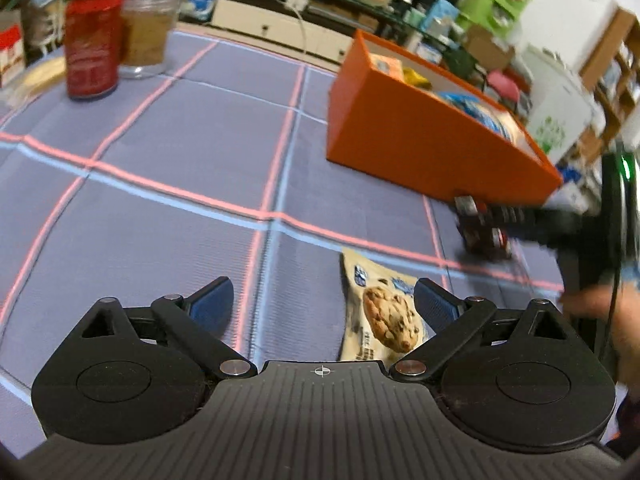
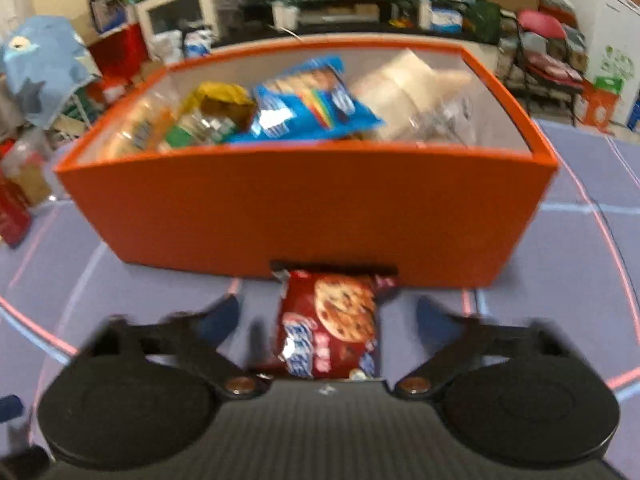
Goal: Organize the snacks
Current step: 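Grasp the cream cookie packet with the left gripper while the right grasps the red cookie packet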
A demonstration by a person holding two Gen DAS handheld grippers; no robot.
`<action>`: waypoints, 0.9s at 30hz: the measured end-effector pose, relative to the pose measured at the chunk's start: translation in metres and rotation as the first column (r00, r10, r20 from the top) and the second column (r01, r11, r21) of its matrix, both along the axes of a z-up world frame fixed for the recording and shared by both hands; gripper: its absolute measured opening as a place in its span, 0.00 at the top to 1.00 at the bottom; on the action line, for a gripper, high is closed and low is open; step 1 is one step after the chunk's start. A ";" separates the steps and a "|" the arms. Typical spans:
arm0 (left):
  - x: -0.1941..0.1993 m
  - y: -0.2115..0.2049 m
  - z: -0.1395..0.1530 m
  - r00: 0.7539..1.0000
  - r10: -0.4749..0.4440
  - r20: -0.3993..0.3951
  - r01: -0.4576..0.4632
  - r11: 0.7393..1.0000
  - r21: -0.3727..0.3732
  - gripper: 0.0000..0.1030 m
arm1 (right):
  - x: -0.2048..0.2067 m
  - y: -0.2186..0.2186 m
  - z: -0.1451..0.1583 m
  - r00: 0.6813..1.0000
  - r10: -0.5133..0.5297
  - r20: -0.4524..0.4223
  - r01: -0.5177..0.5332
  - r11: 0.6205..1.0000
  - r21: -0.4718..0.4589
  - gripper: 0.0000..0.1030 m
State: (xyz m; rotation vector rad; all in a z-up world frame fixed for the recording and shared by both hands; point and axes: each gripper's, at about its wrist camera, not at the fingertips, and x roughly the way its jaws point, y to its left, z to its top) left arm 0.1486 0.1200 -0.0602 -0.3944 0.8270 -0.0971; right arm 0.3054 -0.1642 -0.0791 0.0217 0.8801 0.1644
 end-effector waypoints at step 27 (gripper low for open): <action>0.000 -0.087 -0.027 0.986 -0.168 0.016 0.150 0.914 0.376 0.40 | -0.192 -0.069 -0.026 0.978 0.042 0.202 -0.034 0.998 -0.043 0.11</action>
